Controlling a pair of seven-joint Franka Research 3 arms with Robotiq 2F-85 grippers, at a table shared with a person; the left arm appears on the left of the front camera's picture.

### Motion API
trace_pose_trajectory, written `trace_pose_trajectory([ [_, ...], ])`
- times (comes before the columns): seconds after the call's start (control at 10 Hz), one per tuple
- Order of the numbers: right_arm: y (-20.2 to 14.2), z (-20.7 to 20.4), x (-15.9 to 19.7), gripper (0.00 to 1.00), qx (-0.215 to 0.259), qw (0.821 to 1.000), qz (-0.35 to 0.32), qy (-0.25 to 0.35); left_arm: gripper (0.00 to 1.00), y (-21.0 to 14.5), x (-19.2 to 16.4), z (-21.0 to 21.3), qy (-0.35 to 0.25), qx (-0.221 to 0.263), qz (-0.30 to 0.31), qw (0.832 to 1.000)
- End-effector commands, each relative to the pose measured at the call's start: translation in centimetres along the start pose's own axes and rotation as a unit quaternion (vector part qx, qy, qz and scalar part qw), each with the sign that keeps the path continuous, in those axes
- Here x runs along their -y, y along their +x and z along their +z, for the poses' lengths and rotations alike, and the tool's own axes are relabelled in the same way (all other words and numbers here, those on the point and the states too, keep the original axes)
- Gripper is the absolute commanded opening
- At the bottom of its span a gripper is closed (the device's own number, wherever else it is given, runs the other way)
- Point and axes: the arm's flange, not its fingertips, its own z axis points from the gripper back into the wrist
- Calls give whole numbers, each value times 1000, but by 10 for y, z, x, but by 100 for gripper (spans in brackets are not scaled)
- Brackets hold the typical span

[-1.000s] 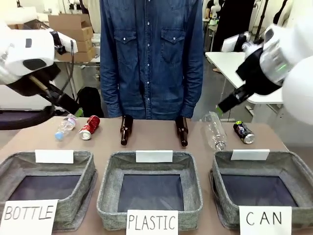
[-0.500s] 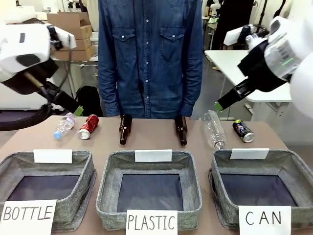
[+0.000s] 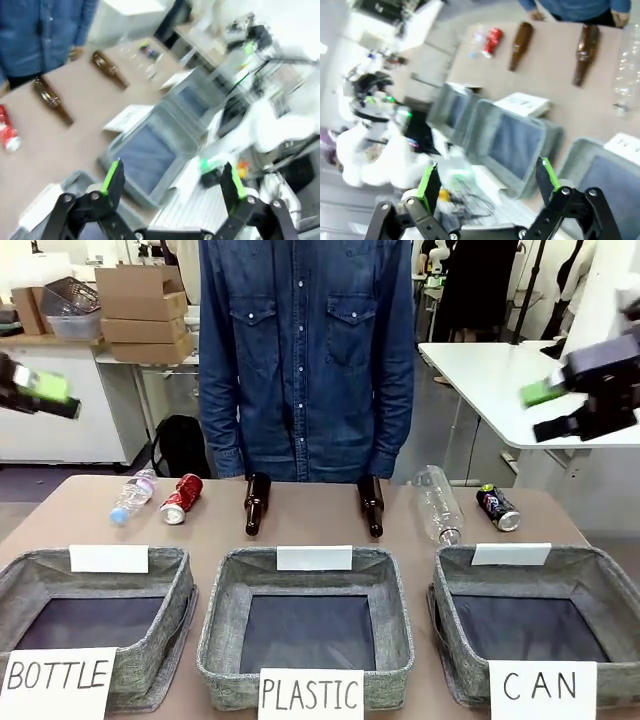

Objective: Sort the can waste into the basket.
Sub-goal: Pick up the can waste from the table and place it in the right Fabric basket.

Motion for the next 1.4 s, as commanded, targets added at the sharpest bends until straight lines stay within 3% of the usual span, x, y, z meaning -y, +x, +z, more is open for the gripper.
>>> trace_pose_trajectory([
  [0.0,-8,15,12,100,74,993,-84,41,100,-33,2,-21,-91,112,54,988],
  [0.2,-13,29,17,100,113,988,-106,24,100,-32,6,-22,-81,156,49,983],
  [0.3,-16,28,16,100,142,982,-114,-53,100,-30,4,-28,-33,135,63,988],
  [0.4,4,44,21,100,97,989,-100,45,100,9,-9,13,-100,142,64,983],
  [1.0,-1,44,18,100,91,989,-115,38,100,9,-9,13,-100,142,64,983],
  [1.1,12,36,25,100,131,974,-160,-91,100,9,-9,13,-100,142,64,983],
  [1.2,25,27,33,100,129,952,-164,-222,100,9,-9,13,-100,142,64,983],
  [1.3,32,19,40,100,123,914,-180,-342,100,9,-9,13,-100,142,64,983],
])
